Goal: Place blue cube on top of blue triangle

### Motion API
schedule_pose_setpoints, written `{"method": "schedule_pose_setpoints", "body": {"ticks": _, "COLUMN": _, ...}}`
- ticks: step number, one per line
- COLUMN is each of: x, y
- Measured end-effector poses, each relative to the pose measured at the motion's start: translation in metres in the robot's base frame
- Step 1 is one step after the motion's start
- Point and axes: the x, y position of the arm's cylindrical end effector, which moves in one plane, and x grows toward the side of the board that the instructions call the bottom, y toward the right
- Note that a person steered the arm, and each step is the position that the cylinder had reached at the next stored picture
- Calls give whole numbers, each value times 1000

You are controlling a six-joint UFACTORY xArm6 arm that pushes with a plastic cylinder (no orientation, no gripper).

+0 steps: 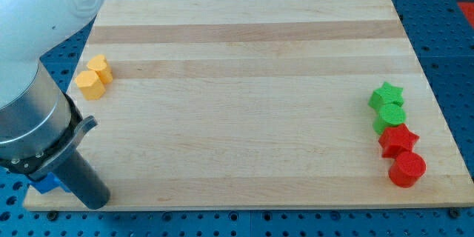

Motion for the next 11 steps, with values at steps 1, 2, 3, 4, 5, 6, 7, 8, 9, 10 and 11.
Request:
{"method": "schedule_pose_setpoints", "body": {"ticks": 1, "x": 0, "y": -3}}
{"method": "schedule_pose_setpoints", "body": {"ticks": 2, "x": 0, "y": -6}}
{"method": "schedule_pose_setpoints", "body": {"ticks": 3, "x": 0, "y": -10}}
{"method": "schedule_pose_setpoints", "body": {"ticks": 4, "x": 0, "y": -12}}
{"method": "schedule_pose_setpoints", "body": {"ticks": 5, "x": -3, "y": -12}}
{"method": "schedule_pose_setpoints", "body": {"ticks": 6, "x": -25, "y": -12}}
{"method": "schedule_pose_setpoints", "body": {"ticks": 7, "x": -49, "y": -13}}
{"method": "schedule_pose_setpoints", "body": {"ticks": 8, "x": -68, "y": -13}}
{"method": "schedule_pose_setpoints", "body": {"ticks": 9, "x": -79, "y": -13}}
{"method": "schedule_pose_setpoints", "body": {"ticks": 10, "x": -79, "y": -10}}
{"method": "schedule_pose_setpoints", "body": {"ticks": 11, "x": -50, "y": -3}}
